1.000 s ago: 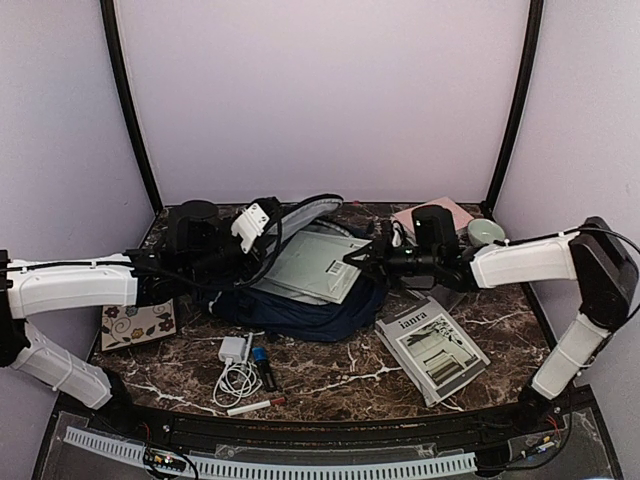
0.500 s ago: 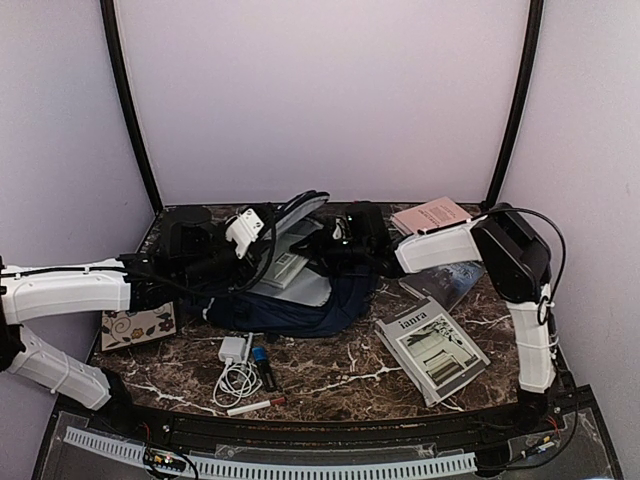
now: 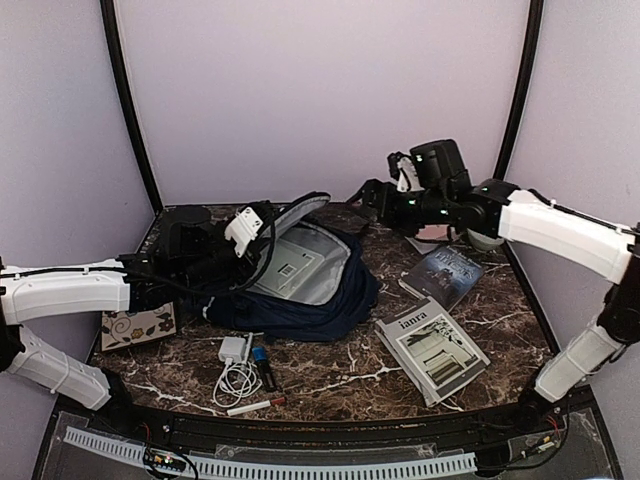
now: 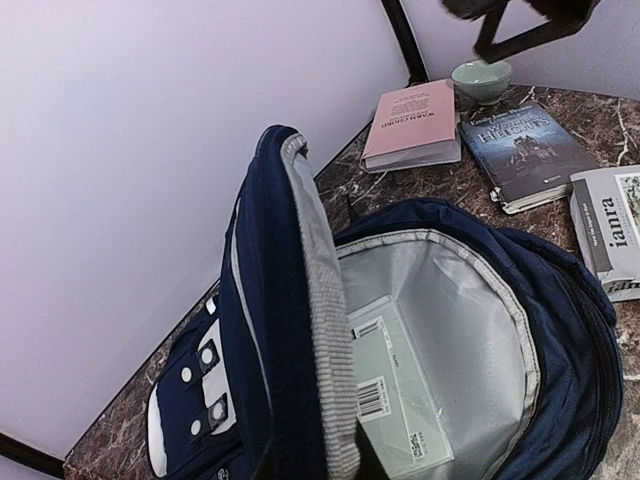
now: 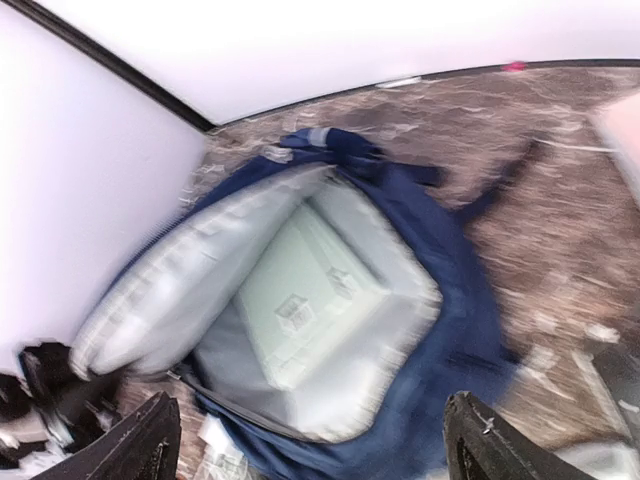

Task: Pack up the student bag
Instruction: Adjust the book at the center of the board.

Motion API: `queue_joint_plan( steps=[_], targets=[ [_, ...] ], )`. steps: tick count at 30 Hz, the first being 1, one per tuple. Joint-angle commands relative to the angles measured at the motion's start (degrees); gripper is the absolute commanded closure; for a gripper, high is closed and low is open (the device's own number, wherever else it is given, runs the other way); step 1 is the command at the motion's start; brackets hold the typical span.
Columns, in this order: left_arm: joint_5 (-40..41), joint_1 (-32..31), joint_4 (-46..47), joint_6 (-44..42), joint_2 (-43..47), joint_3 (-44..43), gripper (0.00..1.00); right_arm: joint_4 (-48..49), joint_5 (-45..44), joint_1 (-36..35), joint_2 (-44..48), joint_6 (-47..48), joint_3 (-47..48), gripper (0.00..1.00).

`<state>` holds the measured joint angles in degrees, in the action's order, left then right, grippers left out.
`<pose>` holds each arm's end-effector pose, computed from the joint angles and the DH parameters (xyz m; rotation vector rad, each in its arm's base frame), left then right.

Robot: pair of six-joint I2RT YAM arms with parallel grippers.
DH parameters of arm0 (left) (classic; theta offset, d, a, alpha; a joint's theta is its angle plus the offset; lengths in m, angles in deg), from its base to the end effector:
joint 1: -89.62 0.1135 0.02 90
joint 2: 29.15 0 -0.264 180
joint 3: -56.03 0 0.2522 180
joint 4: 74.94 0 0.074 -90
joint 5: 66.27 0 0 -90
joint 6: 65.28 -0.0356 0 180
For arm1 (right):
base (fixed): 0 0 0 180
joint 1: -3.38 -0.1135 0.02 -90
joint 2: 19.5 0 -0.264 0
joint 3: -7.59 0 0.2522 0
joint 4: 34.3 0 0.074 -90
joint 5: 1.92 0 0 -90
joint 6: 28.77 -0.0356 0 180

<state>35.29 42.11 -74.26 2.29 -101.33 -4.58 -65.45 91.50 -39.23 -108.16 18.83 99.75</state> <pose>0.2033 -0.2114 0.2937 0.8846 1.5205 -0.1412 0.2654 0.2470 0.3420 -0.0438 2.2001 0.9479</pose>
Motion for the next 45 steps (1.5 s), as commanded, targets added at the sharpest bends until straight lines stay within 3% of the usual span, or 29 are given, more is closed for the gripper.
queue_joint_plan(
  steps=[1,4,9,13,16,24,30,34,41,45],
  targets=[
    [-0.24,-0.55,6.67,0.07,2.41,-2.0,1.0,-18.07,-9.77,4.95,8.91,4.76,-11.35,0.07],
    [-0.34,-0.55,6.49,0.23,2.07,-2.09,1.0,-18.79,-5.97,12.78,14.96,4.94,-21.75,0.03],
    [-0.48,-0.56,6.23,0.35,1.72,-2.19,1.0,-7.07,0.18,27.97,20.32,3.44,-35.7,0.05],
    [-0.24,-0.53,6.09,0.08,1.44,-2.19,1.0,3.37,7.05,36.86,14.75,2.21,-39.17,0.1],
    [-0.13,-0.53,5.97,-0.1,1.17,-2.15,1.0,6.03,7.57,39.43,8.5,2.6,-37.27,0.19],
    [-0.12,-0.57,5.61,-0.71,0.74,-2.21,1.0,9.08,6.18,40.74,-4.58,4.6,-29.72,0.33],
    [-0.31,-0.56,5.49,-0.82,0.19,-2.28,1.0,11.05,15.58,40.03,-11.9,5.66,-26.07,0.37],
    [-0.3,-0.57,5.34,-0.79,-0.15,-2.36,1.0,8.35,15.44,34.66,-13.95,7.53,-22.47,0.45],
    [0.27,-0.55,5.41,-1.14,0.11,-2.23,1.0,6.17,15.23,23.68,-12.31,5.83,-17.86,0.45],
    [0.4,-0.55,5.51,-1.16,0.19,-2.19,1.0,4.62,15.64,21.64,-10.29,5.92,-17.15,0.44]
  ],
)
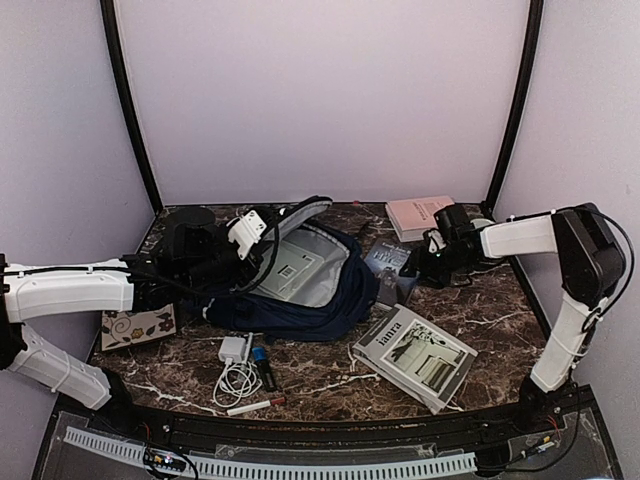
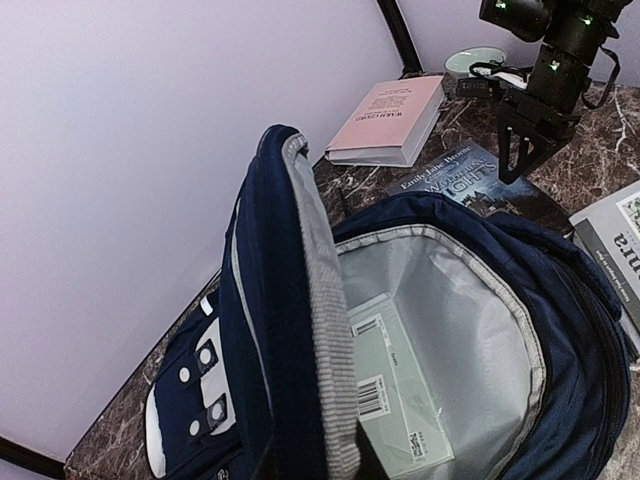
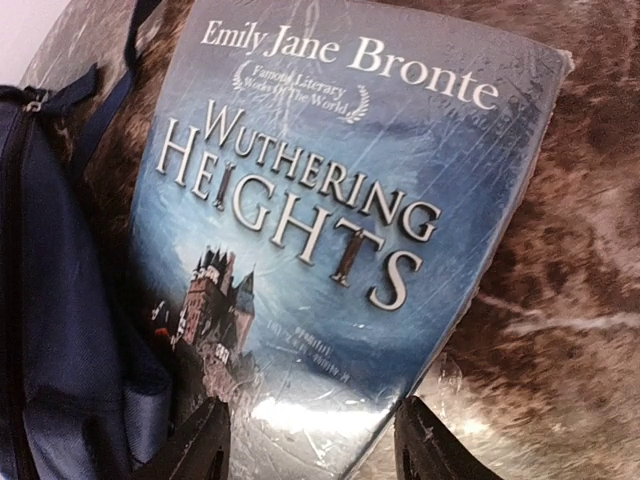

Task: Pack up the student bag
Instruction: Adjust the book at the center of the board.

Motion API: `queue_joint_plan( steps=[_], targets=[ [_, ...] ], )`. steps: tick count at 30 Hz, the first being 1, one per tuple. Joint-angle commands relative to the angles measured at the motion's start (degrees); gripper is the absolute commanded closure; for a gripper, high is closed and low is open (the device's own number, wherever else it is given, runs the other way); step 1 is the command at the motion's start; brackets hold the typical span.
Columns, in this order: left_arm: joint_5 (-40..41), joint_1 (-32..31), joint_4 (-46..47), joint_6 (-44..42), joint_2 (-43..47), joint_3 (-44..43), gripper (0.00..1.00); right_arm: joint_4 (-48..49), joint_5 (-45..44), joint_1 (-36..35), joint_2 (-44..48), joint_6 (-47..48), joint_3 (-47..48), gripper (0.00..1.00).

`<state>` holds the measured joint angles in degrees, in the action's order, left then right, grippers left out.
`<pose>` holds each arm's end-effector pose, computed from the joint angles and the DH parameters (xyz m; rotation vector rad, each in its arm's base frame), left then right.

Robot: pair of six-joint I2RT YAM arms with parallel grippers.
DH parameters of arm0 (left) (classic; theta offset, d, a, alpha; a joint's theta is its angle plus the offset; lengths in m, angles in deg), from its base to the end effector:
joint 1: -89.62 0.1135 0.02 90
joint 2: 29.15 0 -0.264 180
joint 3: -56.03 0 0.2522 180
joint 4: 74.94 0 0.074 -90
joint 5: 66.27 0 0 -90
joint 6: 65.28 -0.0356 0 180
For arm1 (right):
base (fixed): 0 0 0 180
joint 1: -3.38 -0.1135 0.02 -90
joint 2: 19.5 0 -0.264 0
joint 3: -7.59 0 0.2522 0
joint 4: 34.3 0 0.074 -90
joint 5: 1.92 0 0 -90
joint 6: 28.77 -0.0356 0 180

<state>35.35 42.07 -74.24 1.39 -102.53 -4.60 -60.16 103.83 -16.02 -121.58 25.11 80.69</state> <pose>0.2057 -0.2143 0.2881 0.9089 1.5286 -0.1245 0.3347 0.1281 0.1610 0.2688 2.6229 0.7111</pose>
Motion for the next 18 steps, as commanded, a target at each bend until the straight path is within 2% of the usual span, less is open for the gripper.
queue_joint_plan(
  steps=[1,4,7,12,15,18],
  targets=[
    [0.38,-0.46,5.49,-0.27,1.47,-2.25,1.0,-1.29,2.41,-1.57,3.8,-0.1,1.99,0.43],
    [0.71,-0.45,5.64,-0.31,1.82,-2.19,1.0,-5.75,-3.72,-0.86,4.49,2.05,3.55,0.4],
    [0.94,-0.53,5.68,-0.41,1.95,-2.17,1.0,-7.62,-5.72,1.49,3.64,3.35,4.83,0.34],
    [1.32,-0.5,5.64,-0.42,1.67,-2.32,1.0,-12.4,-5.33,6.58,-4.63,7.49,14.81,0.26],
    [1.92,-0.45,5.58,-0.87,1.72,-2.23,1.0,-15.02,-3.28,7.55,-10.67,8.41,21.08,0.25],
    [4.36,-0.39,5.83,-1.9,1.4,-2.45,1.0,-13.17,-0.62,7.53,-13.64,7.27,22.21,0.25]
  ],
)
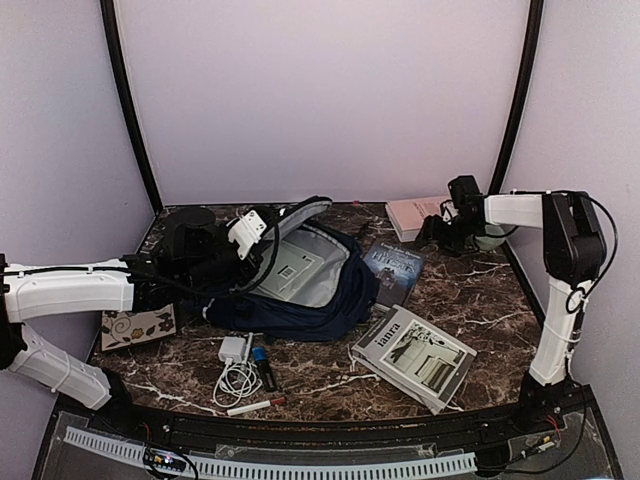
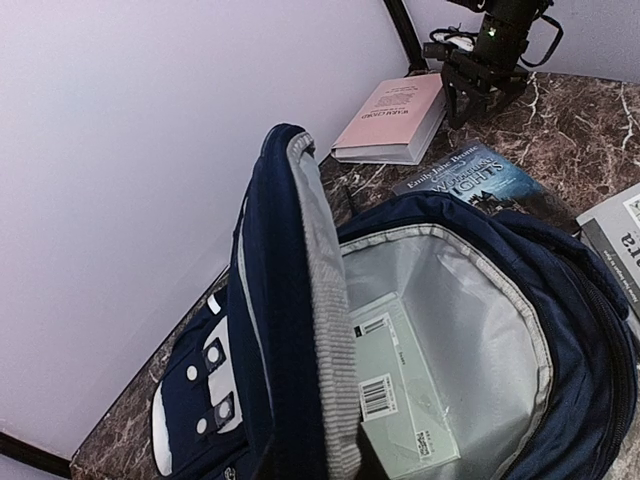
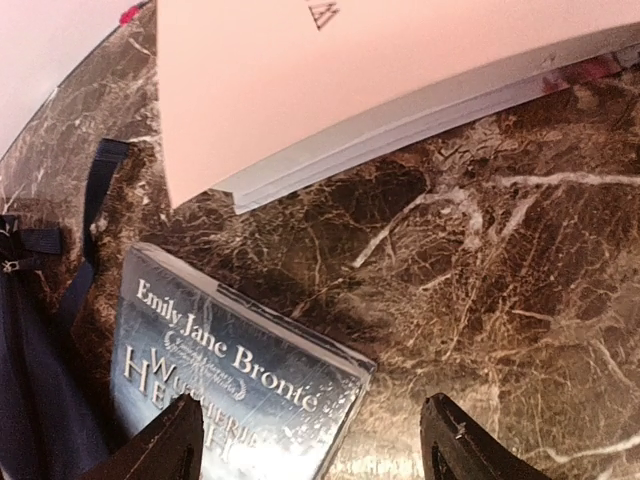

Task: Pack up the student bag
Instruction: Adjust the book at the center of the board.

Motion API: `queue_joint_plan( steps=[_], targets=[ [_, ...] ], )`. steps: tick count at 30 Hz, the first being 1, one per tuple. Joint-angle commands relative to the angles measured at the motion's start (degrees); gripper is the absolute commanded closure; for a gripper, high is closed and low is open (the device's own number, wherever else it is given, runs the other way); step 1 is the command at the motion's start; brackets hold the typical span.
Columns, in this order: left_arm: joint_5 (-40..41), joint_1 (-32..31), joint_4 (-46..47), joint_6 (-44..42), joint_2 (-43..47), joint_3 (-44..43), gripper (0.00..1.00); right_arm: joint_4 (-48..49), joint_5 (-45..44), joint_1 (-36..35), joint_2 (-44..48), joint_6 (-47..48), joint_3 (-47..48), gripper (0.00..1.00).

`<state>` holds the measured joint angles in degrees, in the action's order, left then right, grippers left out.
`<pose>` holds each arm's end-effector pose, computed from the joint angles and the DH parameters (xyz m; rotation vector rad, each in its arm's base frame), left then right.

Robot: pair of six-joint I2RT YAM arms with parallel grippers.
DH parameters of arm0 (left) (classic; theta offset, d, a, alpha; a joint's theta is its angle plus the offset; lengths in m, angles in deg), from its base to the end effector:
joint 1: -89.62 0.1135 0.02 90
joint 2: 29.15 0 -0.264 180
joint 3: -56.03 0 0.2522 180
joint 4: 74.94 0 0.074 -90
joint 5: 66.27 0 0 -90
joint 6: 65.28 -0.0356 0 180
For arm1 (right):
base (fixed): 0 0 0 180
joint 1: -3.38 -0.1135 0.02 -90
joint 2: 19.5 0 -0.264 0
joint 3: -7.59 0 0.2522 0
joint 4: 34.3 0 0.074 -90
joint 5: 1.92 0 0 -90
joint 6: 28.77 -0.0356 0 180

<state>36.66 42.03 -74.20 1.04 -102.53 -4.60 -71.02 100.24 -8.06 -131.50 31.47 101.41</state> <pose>0.2060 -0.2138 0.2882 0.8986 1.5320 -0.1006 0.4112 0.0909 0.1906 0.3259 2.5687 0.5460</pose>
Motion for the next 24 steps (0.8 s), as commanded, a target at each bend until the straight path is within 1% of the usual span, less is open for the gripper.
queue_joint_plan(
  steps=[1,2,4,6,8,10,14,16,17,18,19,21,22,24],
  targets=[
    [5.71,-0.19,5.7,-2.09,0.95,-2.79,1.0,-2.01,3.27,-0.47,-4.36,0.63,1.85,0.26],
    [10.6,0.29,5.8,-2.98,0.18,-3.51,1.0,-1.63,3.31,-0.51,-4.89,0.4,1.97,0.26],
    [16.6,2.6,7.17,-4.25,-0.02,-4.06,1.0,-0.46,3.57,-0.66,-5.32,-0.19,1.72,0.27],
    [17.27,5.62,8.59,-3.75,1.6,-3.48,1.0,0.83,5.06,-0.91,-5.54,-0.67,1.37,0.28],
    [14.61,7.37,10.14,-4.48,3.8,-2.29,1.0,1.68,6.77,-1.46,-6.01,-0.9,1.21,0.3],
    [9.91,7.5,10.65,-6.13,5.13,-1.14,1.0,2.15,8.35,-2.33,-6.5,-1.05,1.29,0.32],
    [-2.81,7.32,3.88,-6.69,4.17,-1.82,1.0,4.95,13.57,-3.67,-6.08,-2.59,-0.02,0.38],
    [-6.63,6.36,-0.54,-6.98,2.48,-3.6,1.0,8.3,16.76,-3.92,-4.44,-4.59,-2.02,0.38],
    [-6.99,5.27,-2.41,-7.38,1.59,-4.82,1.0,9.96,17.75,-3.94,-3.46,-5.77,-3.18,0.38],
    [-7.31,3.56,-4.17,-8.22,0.79,-6.24,0.94,11.53,17.72,-3.94,-2.52,-6.55,-4.08,0.38],
    [-7.88,2.35,-6.0,-9.09,0.11,-7.62,0.84,12.3,17.39,-3.94,-1.74,-7.1,-4.78,0.38],
    [-9.63,0.01,-8.92,-9.85,-0.6,-10.43,0.59,12.69,16.16,-3.93,-0.47,-7.5,-5.66,0.38],
    [-12.49,-0.95,-10.39,-9.58,-0.57,-11.42,0.5,12.55,15.32,-3.94,0.06,-7.43,-5.89,0.38],
    [-19.32,-2.6,-14.04,-7.86,-0.1,-13.72,0.37,11.91,13.45,-3.93,0.8,-6.93,-6.28,0.38]
  ],
)
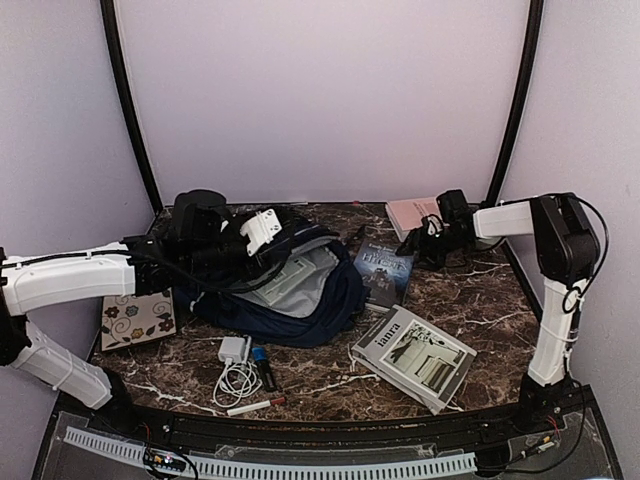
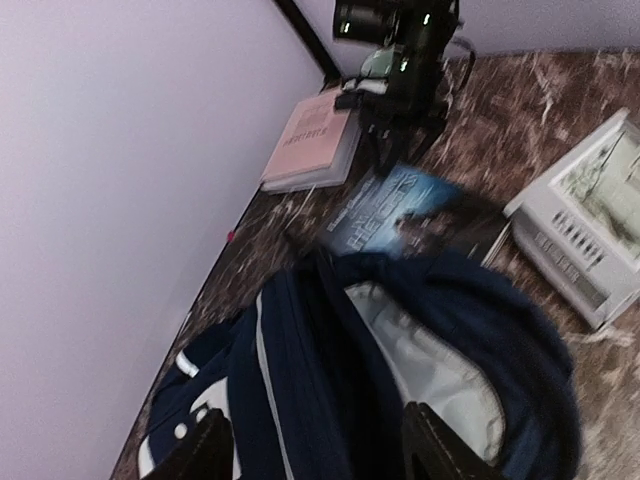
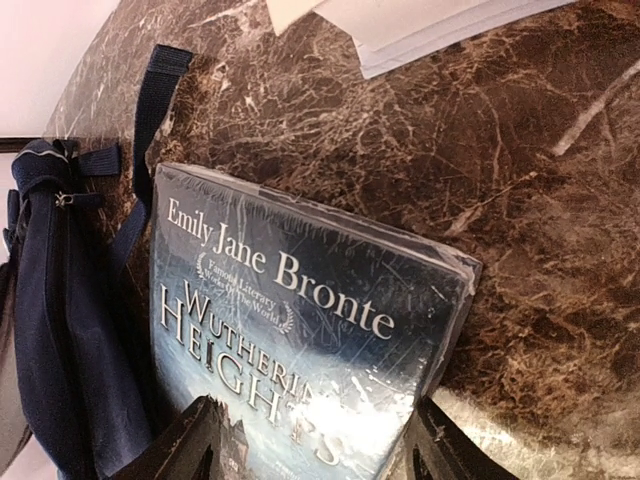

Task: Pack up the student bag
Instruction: Adjust the book at the center of the board.

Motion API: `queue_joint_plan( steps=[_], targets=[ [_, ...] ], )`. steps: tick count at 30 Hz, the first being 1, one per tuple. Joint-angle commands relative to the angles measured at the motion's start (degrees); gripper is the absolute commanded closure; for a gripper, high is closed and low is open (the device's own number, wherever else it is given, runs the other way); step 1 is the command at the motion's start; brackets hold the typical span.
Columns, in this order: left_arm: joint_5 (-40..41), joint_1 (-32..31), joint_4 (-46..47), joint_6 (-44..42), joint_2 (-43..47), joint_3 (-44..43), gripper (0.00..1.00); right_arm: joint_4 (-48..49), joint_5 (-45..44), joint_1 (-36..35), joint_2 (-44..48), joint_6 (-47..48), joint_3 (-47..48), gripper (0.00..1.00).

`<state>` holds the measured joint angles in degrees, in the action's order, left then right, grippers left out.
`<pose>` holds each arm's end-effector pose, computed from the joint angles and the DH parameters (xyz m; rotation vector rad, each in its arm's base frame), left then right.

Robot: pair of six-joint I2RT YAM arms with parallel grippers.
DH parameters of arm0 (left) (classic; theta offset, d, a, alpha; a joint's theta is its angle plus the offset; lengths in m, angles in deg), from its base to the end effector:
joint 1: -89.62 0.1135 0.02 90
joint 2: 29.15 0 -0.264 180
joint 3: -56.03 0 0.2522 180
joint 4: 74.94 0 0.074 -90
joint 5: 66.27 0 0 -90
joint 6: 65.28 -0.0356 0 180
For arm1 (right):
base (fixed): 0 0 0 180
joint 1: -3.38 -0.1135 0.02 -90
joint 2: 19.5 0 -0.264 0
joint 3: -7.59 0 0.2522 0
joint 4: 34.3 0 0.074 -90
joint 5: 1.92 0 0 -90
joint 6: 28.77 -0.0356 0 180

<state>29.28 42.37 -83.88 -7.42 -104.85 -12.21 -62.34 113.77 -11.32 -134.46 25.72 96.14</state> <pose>0.2128 -0.2252 0.3057 1.1333 1.4707 -0.0933 0.4013 0.1212 0.1544 0.2852 2.6155 0.8987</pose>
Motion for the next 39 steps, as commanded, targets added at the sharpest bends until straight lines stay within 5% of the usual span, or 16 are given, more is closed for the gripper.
queue_joint_plan(
  steps=[1,4,8,13,18,22,31,39],
  targets=[
    [-16.37,-3.75,-5.94,1.84,2.49,-7.02,0.34,2.64,-1.23,-0.68,4.09,-0.83,-1.24,0.38],
    [-27.19,-6.09,-4.41,7.84,2.81,-8.09,0.26,1.43,-4.34,-0.67,5.06,-0.07,-2.2,0.38],
    [-26.28,-8.65,-0.28,16.69,-3.61,-11.96,0.26,1.51,-7.74,-1.47,6.66,0.17,-4.42,0.38],
    [-7.27,-8.03,-18.74,23.77,-26.47,-36.96,0.44,1.63,-8.4,-3.26,7.58,0.22,-6.17,0.38],
    [-11.43,-2.15,-33.56,35.48,-49.29,-63.56,0.61,2.71,-7.68,-4.13,8.23,-0.67,-8.22,0.38],
    [-13.2,1.9,-30.26,44.56,-55.73,-65.45,0.61,3.2,-7.68,-4.76,8.65,-1.1,-9.97,0.38],
    [-10.92,2.24,-32.37,45.76,-70.07,-76.09,0.44,4.02,-7.32,-6.04,7.39,-2.38,-11.3,0.39],
    [-12.16,2.56,-33.61,46.04,-74.94,-79.84,0.44,7.18,-4.64,-6.65,6.03,-5.37,-11.36,0.38]
  ],
)
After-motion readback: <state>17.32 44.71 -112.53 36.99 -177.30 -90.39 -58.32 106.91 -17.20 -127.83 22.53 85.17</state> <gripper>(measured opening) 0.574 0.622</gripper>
